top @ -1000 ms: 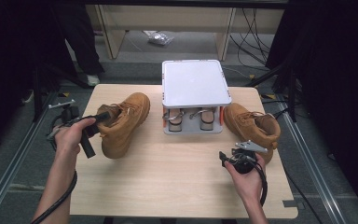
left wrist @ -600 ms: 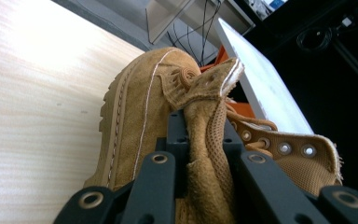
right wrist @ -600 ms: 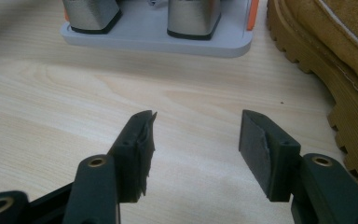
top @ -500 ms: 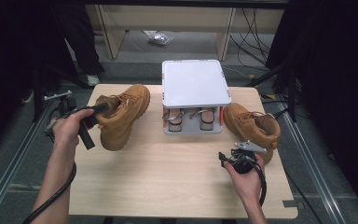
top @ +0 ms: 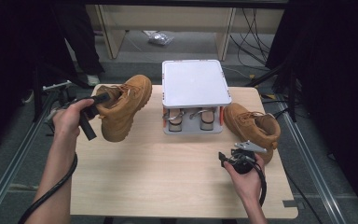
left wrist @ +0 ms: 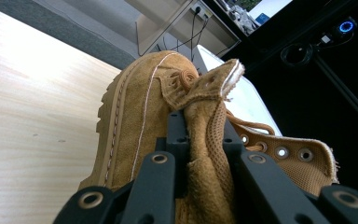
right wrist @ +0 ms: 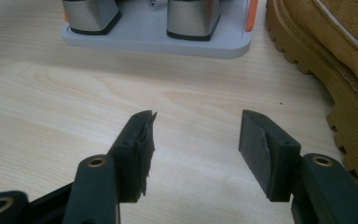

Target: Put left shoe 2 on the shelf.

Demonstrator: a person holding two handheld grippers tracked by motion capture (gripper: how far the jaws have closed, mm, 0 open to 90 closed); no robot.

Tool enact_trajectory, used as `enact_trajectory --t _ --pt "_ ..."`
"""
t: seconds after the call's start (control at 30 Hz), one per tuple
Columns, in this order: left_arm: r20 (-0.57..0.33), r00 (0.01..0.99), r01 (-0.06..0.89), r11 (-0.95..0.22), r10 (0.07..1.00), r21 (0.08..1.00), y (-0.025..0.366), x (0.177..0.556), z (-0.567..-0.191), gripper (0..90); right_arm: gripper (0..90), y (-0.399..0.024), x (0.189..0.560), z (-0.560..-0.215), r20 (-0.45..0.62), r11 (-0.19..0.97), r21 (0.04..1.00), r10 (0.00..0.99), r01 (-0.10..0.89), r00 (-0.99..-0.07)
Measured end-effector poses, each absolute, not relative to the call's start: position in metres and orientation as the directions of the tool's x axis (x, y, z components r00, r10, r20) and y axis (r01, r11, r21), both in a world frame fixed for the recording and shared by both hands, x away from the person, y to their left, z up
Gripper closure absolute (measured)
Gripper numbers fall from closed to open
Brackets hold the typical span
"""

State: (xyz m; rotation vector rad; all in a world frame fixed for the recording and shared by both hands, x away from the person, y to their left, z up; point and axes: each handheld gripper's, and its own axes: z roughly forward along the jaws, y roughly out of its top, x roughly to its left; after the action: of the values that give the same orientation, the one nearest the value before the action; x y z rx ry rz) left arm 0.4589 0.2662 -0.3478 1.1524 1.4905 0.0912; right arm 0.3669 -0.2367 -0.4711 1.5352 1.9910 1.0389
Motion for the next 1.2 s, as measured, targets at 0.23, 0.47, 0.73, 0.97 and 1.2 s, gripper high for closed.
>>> enact_trajectory --t 0.23,0.47,0.73,0.97,1.2 --pt "-0.721 0.19 0.585 0.513 0.666 0.628 0.264 0.464 -0.342 80.3 45.7 -0.235 0.367 -0.473 0.125 0.101 0.767 0.945 0.634 -0.301" --pt "-0.728 0.196 0.581 0.52 0.657 0.626 0.26 0.47 -0.334 80.3 45.7 -0.235 0.368 -0.474 0.124 0.106 0.772 0.942 0.627 -0.311" --pt "-0.731 0.201 0.573 0.527 0.652 0.628 0.256 0.475 -0.325 80.3 45.7 -0.234 0.367 -0.474 0.121 0.107 0.764 0.945 0.636 -0.305" --pt "-0.733 0.215 0.568 0.528 0.645 0.631 0.252 0.479 -0.316 80.2 45.7 -0.234 0.367 -0.475 0.128 0.106 0.76 0.943 0.641 -0.308" --pt "-0.74 0.228 0.567 0.532 0.632 0.629 0.249 0.482 -0.31 80.1 45.7 -0.234 0.367 -0.476 0.124 0.109 0.763 0.943 0.638 -0.309"
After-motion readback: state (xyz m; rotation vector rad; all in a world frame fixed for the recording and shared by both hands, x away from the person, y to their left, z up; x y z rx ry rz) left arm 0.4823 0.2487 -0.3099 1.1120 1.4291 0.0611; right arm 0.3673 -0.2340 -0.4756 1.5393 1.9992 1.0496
